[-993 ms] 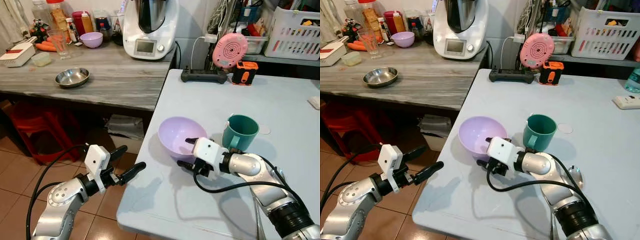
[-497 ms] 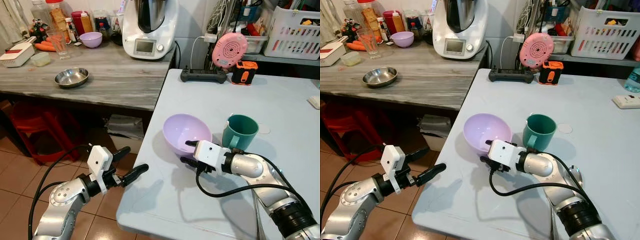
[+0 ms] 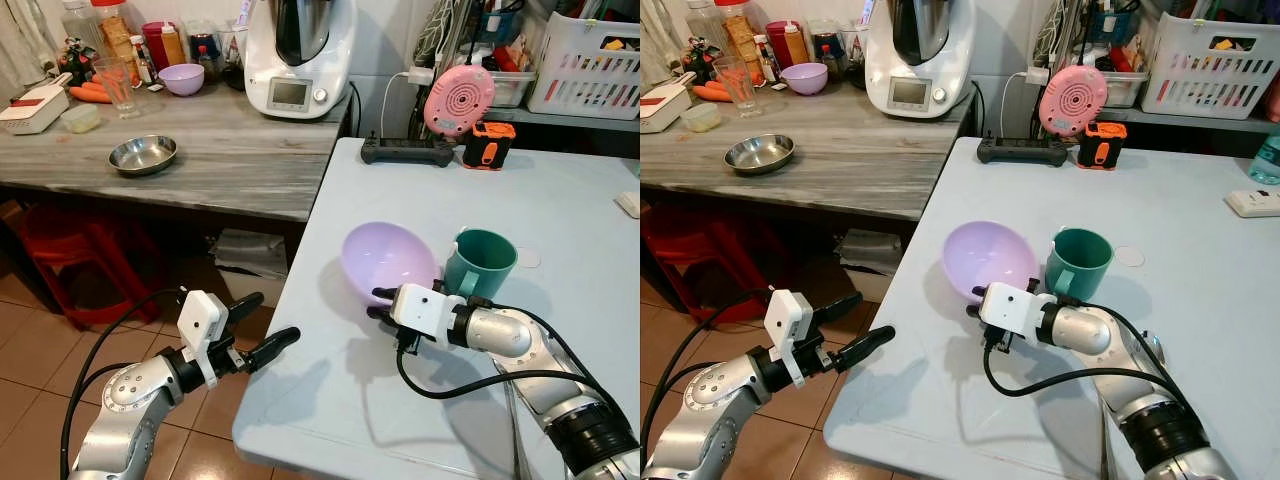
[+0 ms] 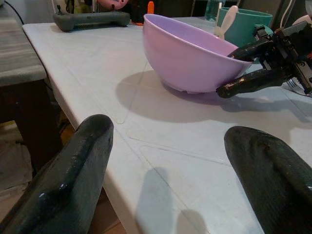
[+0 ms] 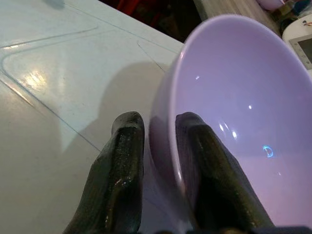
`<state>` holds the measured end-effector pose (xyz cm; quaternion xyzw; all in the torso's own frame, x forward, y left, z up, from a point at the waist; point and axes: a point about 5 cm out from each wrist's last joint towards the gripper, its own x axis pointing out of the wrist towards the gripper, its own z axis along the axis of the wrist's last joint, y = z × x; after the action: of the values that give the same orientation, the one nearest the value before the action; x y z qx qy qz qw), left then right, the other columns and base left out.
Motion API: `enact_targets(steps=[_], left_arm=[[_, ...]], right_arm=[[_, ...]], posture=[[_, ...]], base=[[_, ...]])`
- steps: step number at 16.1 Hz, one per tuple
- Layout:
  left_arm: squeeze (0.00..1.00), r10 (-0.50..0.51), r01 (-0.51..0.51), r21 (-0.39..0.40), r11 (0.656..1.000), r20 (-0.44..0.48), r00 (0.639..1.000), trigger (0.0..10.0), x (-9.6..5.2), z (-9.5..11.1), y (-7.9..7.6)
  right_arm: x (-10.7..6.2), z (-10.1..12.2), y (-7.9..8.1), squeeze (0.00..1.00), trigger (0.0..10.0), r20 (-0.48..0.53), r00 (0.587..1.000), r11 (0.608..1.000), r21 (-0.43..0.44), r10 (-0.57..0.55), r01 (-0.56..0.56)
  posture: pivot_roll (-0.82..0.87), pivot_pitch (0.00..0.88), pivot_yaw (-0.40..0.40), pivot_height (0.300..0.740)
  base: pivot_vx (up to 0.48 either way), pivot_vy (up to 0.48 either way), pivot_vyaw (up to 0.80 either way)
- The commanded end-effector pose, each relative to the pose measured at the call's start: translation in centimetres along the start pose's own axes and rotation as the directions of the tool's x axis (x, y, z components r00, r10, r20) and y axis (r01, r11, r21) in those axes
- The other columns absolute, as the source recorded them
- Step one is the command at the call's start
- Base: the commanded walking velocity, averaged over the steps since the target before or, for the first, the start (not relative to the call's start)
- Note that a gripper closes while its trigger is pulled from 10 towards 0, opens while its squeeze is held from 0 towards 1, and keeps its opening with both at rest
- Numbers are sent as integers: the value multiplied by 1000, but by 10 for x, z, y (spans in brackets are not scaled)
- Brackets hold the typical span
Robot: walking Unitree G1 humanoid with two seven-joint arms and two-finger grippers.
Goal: Setting the table
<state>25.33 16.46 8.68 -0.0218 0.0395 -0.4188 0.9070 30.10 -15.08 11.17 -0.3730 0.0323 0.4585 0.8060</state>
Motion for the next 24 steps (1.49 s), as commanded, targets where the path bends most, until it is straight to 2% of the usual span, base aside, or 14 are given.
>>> enact_targets(steps=[1, 6, 8, 9, 10, 11, 12, 14, 15, 16, 17, 18, 24], left_arm=[[0, -11, 11, 18, 1000, 0, 1000, 10000, 3, 3, 0], [0, 44, -44, 4, 999, 22, 999, 10000, 4, 5, 6], [0, 143, -144, 18, 989, 56, 988, 10000, 6, 11, 18], [0, 231, -233, 13, 972, 74, 970, 10000, 6, 15, 27], [0, 341, -341, -12, 940, 75, 937, 10000, 7, 16, 38], [0, 378, -377, -26, 926, 78, 922, 10000, 7, 17, 42], [0, 461, -460, -36, 887, 87, 883, 10000, 7, 19, 49], [0, 533, -527, -78, 846, 103, 840, 10000, 8, 20, 53], [0, 557, -549, -99, 830, 97, 825, 10000, 10, 18, 52], [0, 559, -549, -117, 828, 92, 824, 10000, 13, 16, 50], [0, 550, -538, -124, 834, 96, 830, 10000, 17, 15, 47], [0, 544, -531, -126, 838, 102, 833, 10000, 20, 15, 45], [0, 548, -533, -133, 835, 119, 828, 10000, 30, 19, 47]], right_arm=[[-3, 1, -6, 0, 0, -2, 1000, 1000, -16, -15, 15], [-3, 15, -12, 0, 0, 56, 996, 997, -12, -72, 73], [-4, 22, -14, 0, 0, 89, 990, 994, -6, -107, 108], [-4, 26, -17, 0, 0, 107, 983, 989, 22, -147, 146], [-6, 28, -20, 0, 0, 117, 972, 979, 62, -202, 196], [-7, 29, -21, 0, 0, 120, 967, 973, 84, -225, 216], [-9, 30, -22, 0, 0, 134, 946, 949, 159, -295, 273], [-13, 32, -23, 0, 235, 121, 892, 876, 283, -436, 390], [-16, 36, -21, 0, 4157, 125, 849, 818, 372, -513, 439], [-18, 38, -19, 0, 10000, 120, 821, 780, 415, -558, 469], [-21, 42, -18, 0, 10000, 130, 796, 754, 439, -591, 488], [-22, 44, -16, 0, 10000, 129, 788, 747, 440, -602, 499], [-22, 49, -18, 0, 10000, 115, 782, 738, 436, -613, 515]], posture=[[-87, 1, 46, 740], [-86, 1, 46, 740], [-83, 0, 46, 740], [-83, 0, 46, 740], [-83, 0, 42, 740], [-83, 0, 42, 740], [-84, 0, 40, 740], [-84, 0, 40, 740], [-84, 0, 40, 740], [-84, 0, 40, 740], [-94, 0, 36, 740], [-97, 0, 38, 740], [-102, 0, 46, 740]], base=[[0, 0, 0], [0, 0, 0], [0, 0, 0], [0, 0, 0], [0, 0, 0], [0, 0, 0], [0, 0, 0], [0, 0, 0], [0, 0, 0], [0, 0, 0], [0, 0, 0], [0, 0, 0], [0, 346, -398]])
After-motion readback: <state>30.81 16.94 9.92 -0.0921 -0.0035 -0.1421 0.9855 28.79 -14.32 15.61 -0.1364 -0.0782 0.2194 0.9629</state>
